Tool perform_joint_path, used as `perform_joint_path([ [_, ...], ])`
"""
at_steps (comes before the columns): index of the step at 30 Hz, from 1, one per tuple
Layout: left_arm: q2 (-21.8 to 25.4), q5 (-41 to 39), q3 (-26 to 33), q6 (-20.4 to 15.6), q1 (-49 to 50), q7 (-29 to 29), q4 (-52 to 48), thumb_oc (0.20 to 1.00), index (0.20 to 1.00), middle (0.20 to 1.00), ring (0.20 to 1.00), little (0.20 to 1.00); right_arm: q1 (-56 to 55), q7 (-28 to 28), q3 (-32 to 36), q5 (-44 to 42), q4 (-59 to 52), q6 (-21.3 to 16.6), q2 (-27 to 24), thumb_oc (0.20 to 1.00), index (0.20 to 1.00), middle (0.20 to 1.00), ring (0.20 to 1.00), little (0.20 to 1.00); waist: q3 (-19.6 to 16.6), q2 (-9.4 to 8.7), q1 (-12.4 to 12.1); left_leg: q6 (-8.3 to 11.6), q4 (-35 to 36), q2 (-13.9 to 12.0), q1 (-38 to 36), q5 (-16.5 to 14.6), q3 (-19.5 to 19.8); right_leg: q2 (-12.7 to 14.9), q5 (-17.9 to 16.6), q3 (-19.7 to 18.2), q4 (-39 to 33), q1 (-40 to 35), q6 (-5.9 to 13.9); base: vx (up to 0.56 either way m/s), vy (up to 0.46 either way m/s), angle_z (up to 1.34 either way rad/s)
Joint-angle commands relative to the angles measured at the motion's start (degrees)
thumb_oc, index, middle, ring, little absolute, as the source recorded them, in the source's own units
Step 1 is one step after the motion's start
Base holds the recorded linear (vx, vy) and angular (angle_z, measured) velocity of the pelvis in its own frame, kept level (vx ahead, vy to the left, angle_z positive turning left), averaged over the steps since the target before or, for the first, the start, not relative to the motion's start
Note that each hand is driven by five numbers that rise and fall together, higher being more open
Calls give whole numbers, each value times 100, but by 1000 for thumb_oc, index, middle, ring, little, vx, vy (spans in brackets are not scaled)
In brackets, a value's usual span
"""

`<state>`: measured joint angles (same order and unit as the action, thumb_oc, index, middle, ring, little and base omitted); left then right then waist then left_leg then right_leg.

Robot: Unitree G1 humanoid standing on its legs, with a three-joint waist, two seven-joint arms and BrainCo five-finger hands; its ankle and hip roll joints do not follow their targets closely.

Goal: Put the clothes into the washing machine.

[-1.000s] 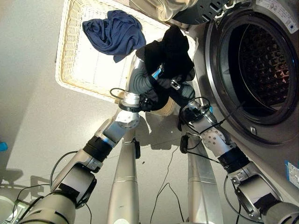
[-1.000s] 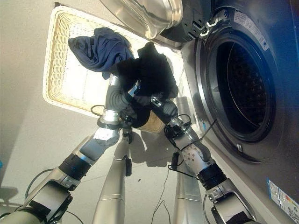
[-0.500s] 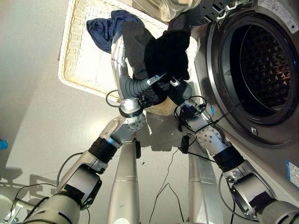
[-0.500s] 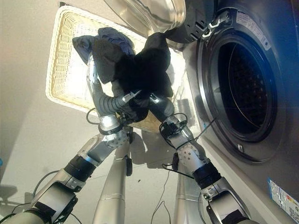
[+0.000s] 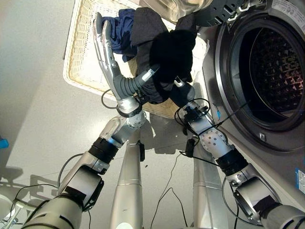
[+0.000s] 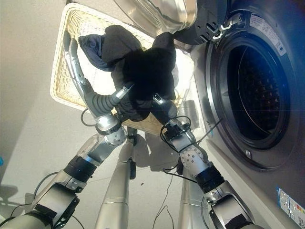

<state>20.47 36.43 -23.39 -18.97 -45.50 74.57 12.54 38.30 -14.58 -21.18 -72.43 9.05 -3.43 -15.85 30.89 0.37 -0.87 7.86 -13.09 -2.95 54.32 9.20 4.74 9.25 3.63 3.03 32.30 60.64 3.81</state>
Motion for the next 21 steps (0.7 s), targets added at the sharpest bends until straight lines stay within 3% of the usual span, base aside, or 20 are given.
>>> perform_joint_path([
  [1, 118, -94, 247, -220, -262, -208, 169, 1000, 1000, 1000, 1000, 1000, 51, -678, 62, -456, -810, -211, 358, 200, 200, 200, 200, 200, -110, -68, -8, -368, -544, 357, 164, -269, 13, -58, -1202, 415, -1071, -186, 359, 0, 0, 0],
  [8, 257, -405, 225, -481, -224, -774, 351, 1000, 1000, 1000, 1000, 1000, 107, -1067, 359, -697, -756, -618, 215, 200, 200, 200, 200, 200, -110, -60, -15, -369, -582, 348, 176, -296, 2, -48, -1184, 424, -1031, -185, 374, 0, 0, 0],
  [12, 321, -1107, 274, -818, -213, -1045, 682, 1000, 1000, 1000, 1000, 1000, 183, -1180, 673, -898, -453, -1008, 33, 200, 200, 200, 200, 200, -110, -58, 9, -351, -635, 325, 189, -321, -23, -63, -1172, 401, -992, -182, 385, 0, 0, 0],
  [21, 533, -1861, 277, -767, -370, -1037, 2022, 1000, 1000, 1000, 1000, 1000, 326, -1158, 1211, -1783, 1167, -1049, -535, 200, 200, 200, 200, 200, -110, -61, 79, -302, -653, 245, 190, -334, -95, -88, -1163, 376, -952, -166, 396, -1, 11, 0],
])
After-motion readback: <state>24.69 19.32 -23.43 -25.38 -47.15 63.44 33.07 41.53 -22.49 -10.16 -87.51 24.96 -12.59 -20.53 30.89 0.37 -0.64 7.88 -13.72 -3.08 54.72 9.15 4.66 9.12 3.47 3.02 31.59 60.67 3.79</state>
